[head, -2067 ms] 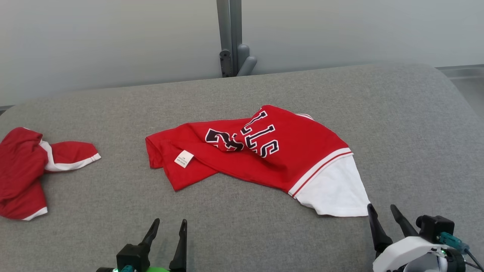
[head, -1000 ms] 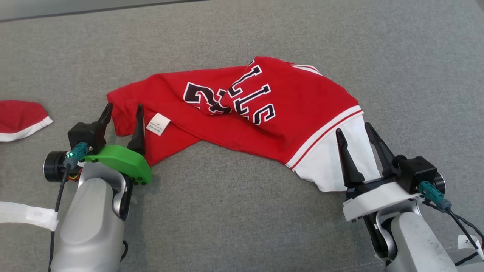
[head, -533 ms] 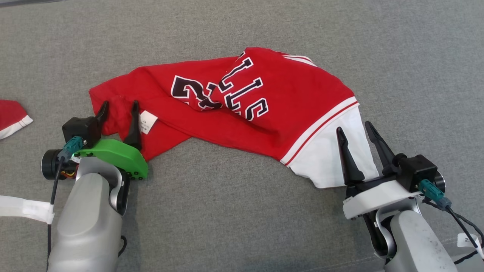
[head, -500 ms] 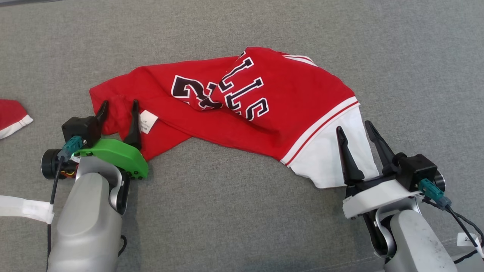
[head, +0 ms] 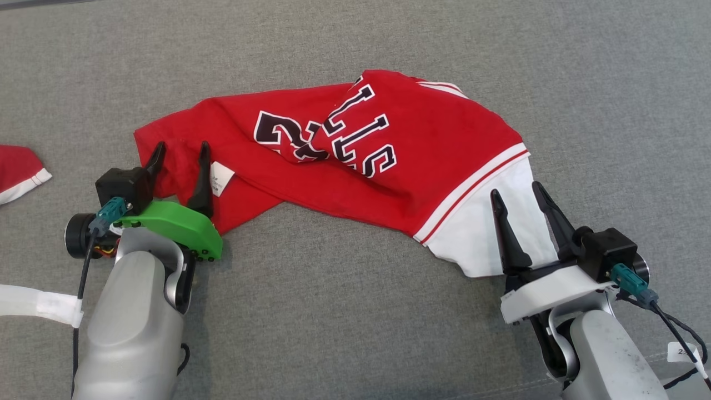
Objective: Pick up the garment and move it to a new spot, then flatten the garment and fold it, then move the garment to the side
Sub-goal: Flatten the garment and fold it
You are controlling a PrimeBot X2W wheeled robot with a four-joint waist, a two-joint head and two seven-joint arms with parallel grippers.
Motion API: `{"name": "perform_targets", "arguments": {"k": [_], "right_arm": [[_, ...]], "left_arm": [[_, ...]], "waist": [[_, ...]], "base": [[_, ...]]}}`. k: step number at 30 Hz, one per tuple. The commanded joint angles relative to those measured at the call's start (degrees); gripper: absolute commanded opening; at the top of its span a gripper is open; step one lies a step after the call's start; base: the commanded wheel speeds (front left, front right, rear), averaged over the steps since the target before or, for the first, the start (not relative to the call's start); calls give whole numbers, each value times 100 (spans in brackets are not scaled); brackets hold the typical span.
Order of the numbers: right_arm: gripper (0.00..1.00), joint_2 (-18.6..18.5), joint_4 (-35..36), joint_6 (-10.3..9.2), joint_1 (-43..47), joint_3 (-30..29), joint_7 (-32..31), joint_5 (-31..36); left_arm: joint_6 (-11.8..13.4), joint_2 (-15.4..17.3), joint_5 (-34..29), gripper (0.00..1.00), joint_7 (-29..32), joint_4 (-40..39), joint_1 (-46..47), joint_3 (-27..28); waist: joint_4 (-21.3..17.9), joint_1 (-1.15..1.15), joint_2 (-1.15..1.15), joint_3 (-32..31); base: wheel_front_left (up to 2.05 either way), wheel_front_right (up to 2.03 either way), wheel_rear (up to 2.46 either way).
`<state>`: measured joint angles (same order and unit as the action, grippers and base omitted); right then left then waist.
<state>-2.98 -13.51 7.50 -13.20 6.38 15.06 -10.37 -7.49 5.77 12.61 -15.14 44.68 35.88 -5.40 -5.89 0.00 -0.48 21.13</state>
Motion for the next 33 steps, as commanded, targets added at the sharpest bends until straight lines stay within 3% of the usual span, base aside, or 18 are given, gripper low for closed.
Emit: {"name": "perform_targets", "arguments": {"k": [1,2,4,5,6,7,8,9,18,30,32,33], "right_arm": [[100,-10,-51,-2,-32,-3,16,-54],[100,-8,-61,-2,-34,-4,15,-59],[100,-6,-95,-2,-41,-6,15,-72],[100,-5,-102,-2,-47,-4,15,-75],[100,-5,-102,-2,-47,-4,15,-75],[100,-5,-110,-3,-51,-2,15,-82],[100,-4,-115,-2,-55,1,15,-90],[100,-3,-120,-2,-58,-1,15,-99],[100,0,-243,-3,143,-125,15,-192],[100,-3,-667,-2,782,-298,15,-481],[100,-2,-705,-2,888,-326,15,-494],[100,0,-723,-2,935,-325,15,-501]], "left_arm": [[3,-14,34,100,-1,10,-30,35],[3,-12,34,99,-1,9,-27,38],[3,5,2,87,-1,89,-7,50],[3,-2,-18,60,-1,114,-4,40],[3,-2,-18,60,-1,114,-4,40],[3,-9,-19,38,-1,129,0,41],[3,-13,-11,11,-1,108,6,37],[3,-20,25,0,-1,118,2,35],[4,40,50,0,-1,-521,-275,-71],[6,290,275,0,0,-1939,-1756,-1088],[6,383,352,17,-1,-1999,-2012,-1290],[6,425,393,19,-1,-2020,-2151,-1425]], "waist": [[-3,0,48,-18],[-1,0,48,-25],[-6,0,48,-51],[-10,0,48,-61],[-10,0,48,-61],[-15,0,48,-72],[-20,0,48,-81],[-24,0,48,-91],[51,0,48,-447],[501,0,48,-1691],[570,0,48,-1828],[593,0,48,-1884]], "base": [[0,0,0],[0,0,0],[0,0,0],[0,0,0],[0,0,0],[0,0,0],[0,0,0],[0,0,0],[0,0,0],[0,0,0],[0,0,0],[0,0,0]]}}
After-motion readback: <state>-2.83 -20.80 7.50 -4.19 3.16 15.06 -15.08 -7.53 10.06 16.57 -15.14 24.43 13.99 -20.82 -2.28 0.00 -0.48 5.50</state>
